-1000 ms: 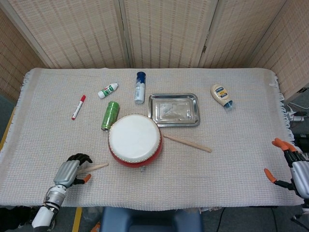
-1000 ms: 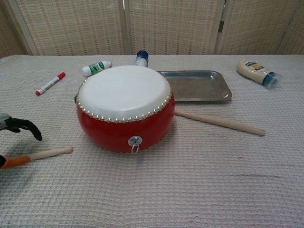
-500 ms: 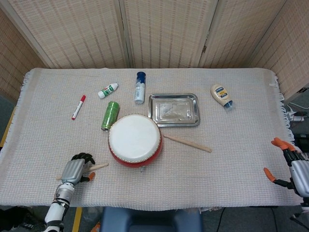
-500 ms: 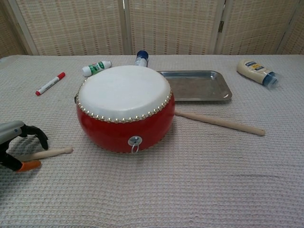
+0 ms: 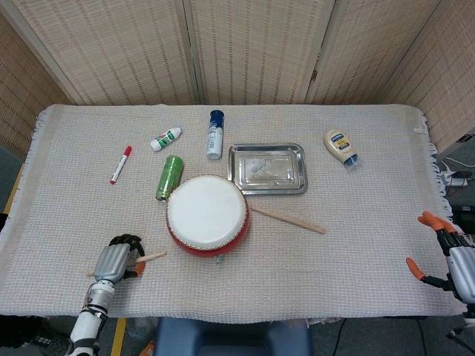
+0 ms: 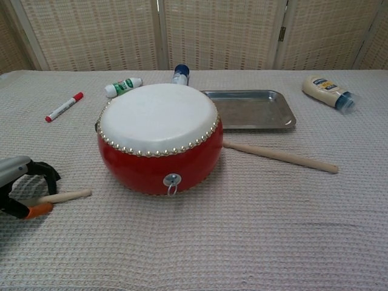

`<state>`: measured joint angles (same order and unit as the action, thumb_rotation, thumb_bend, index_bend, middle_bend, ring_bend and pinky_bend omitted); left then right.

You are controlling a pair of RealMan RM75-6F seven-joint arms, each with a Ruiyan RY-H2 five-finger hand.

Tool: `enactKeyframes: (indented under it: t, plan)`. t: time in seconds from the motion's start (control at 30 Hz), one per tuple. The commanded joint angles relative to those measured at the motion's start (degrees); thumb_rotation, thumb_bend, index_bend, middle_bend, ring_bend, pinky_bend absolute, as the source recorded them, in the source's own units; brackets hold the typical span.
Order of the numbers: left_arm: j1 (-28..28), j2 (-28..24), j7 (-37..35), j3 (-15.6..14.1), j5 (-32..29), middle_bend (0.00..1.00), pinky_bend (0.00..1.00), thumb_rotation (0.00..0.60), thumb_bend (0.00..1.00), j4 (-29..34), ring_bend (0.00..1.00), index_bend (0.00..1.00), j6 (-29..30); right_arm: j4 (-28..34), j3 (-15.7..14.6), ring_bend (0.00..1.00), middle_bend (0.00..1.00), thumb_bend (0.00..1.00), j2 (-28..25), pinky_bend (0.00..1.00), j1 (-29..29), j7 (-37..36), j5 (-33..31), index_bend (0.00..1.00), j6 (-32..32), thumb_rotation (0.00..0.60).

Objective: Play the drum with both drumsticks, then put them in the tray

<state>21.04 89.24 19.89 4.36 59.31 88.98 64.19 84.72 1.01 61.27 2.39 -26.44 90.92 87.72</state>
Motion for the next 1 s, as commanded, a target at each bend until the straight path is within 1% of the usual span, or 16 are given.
enactKeyframes:
  t: [0.03, 0.1, 0.2, 0.3, 0.4, 0.43, 0.5, 0.53, 0.6, 0.63, 0.73, 0.83, 0.93, 0.97, 1.0]
  plan:
    - [-0.54, -0.60, -2.90, -0.37, 1.93, 0.33, 0.13, 0.600, 0.44, 0.10, 0.20, 0.55, 0.12, 0.00, 0.00, 0.04, 0.15, 0.27, -0.03, 0.20, -0.07, -0.08, 0.02, 0.04, 0.14, 0.490]
    - [-1.26, -1.19, -6.67, -0.47, 4.34, 0.36, 0.14, 0.600, 0.47, 0.23, 0.23, 0.57, 0.81, 0.09, 0.01, 0.04, 0.15, 0.27, -0.09, 0.20, -0.13, -0.19, 0.02, 0.04, 0.26, 0.491]
    - [-2.85, -2.18, -14.55, -0.78, 10.04, 0.41, 0.19, 0.600, 0.50, -0.77, 0.28, 0.59, 3.46, 0.23, 0.05, 0.04, 0.15, 0.27, -0.21, 0.20, -0.24, -0.20, 0.09, 0.04, 0.56, 0.492]
    - [-4.45, -2.86, -24.31, -0.70, 14.96, 0.45, 0.24, 0.600, 0.52, -2.74, 0.33, 0.61, 6.51, 0.50, 0.06, 0.04, 0.15, 0.27, -0.34, 0.19, -0.28, -0.08, 0.15, 0.04, 0.71, 0.493]
    - [-5.38, -3.89, -36.65, -0.34, 18.51, 0.47, 0.27, 0.600, 0.52, -4.95, 0.34, 0.60, 7.86, 0.89, 0.15, 0.04, 0.15, 0.27, -0.41, 0.19, -0.28, 0.14, 0.19, 0.04, 0.86, 0.493]
    - [-5.64, -4.22, -42.57, -0.17, 19.64, 0.47, 0.27, 0.600, 0.52, -5.88, 0.35, 0.60, 8.09, 1.08, 0.17, 0.04, 0.15, 0.27, -0.42, 0.19, -0.26, 0.25, 0.25, 0.04, 0.91, 0.494]
    - [-6.03, -4.73, -51.59, 0.25, 20.48, 0.47, 0.28, 0.600, 0.52, -6.85, 0.35, 0.59, 8.04, 1.36, 0.20, 0.04, 0.15, 0.27, -0.44, 0.19, -0.23, 0.59, 0.31, 0.04, 0.94, 0.494]
    - [-6.19, -5.10, -57.84, 0.42, 21.18, 0.47, 0.28, 0.600, 0.52, -7.47, 0.35, 0.58, 7.87, 1.60, 0.22, 0.04, 0.15, 0.27, -0.48, 0.19, -0.19, 0.81, 0.35, 0.04, 0.94, 0.494]
    - [-6.30, -5.66, -67.01, 0.60, 21.72, 0.47, 0.28, 0.600, 0.52, -8.36, 0.35, 0.57, 7.00, 1.95, 0.26, 0.04, 0.15, 0.27, -0.56, 0.19, -0.14, 1.09, 0.44, 0.04, 0.97, 0.495]
    - [-6.29, -6.10, -72.89, 0.56, 22.09, 0.47, 0.28, 0.600, 0.52, -8.81, 0.35, 0.56, 6.18, 2.19, 0.28, 0.04, 0.15, 0.27, -0.64, 0.19, -0.11, 1.32, 0.49, 0.04, 1.00, 0.494]
    - [-6.19, -6.72, -86.73, 0.55, 22.88, 0.47, 0.28, 0.600, 0.52, -10.08, 0.35, 0.53, 4.43, 2.76, 0.29, 0.04, 0.15, 0.27, -0.83, 0.19, -0.08, 2.05, 0.58, 0.04, 1.02, 0.494]
    - [-5.98, -6.43, -98.57, 0.46, 23.66, 0.47, 0.28, 0.600, 0.52, -12.20, 0.35, 0.52, 3.09, 3.31, 0.27, 0.04, 0.15, 0.27, -0.89, 0.17, -0.05, 2.73, 0.55, 0.04, 0.90, 0.495]
    - [-5.68, -5.59, -107.30, 0.22, 24.33, 0.46, 0.28, 0.600, 0.52, -14.76, 0.35, 0.49, 2.05, 3.61, 0.24, 0.04, 0.15, 0.27, -0.90, 0.17, -0.02, 3.04, 0.46, 0.05, 0.73, 0.495]
    - [-5.62, -5.39, -108.78, 0.20, 24.41, 0.46, 0.28, 0.600, 0.52, -15.25, 0.35, 0.49, 1.88, 3.66, 0.23, 0.04, 0.15, 0.27, -0.92, 0.17, -0.02, 3.09, 0.46, 0.05, 0.72, 0.495]
    - [-5.62, -5.39, -108.78, 0.20, 24.41, 0.46, 0.29, 0.600, 0.53, -15.25, 0.35, 0.49, 1.88, 3.66, 0.23, 0.04, 0.15, 0.27, -0.92, 0.17, -0.02, 3.09, 0.46, 0.05, 0.72, 0.495]
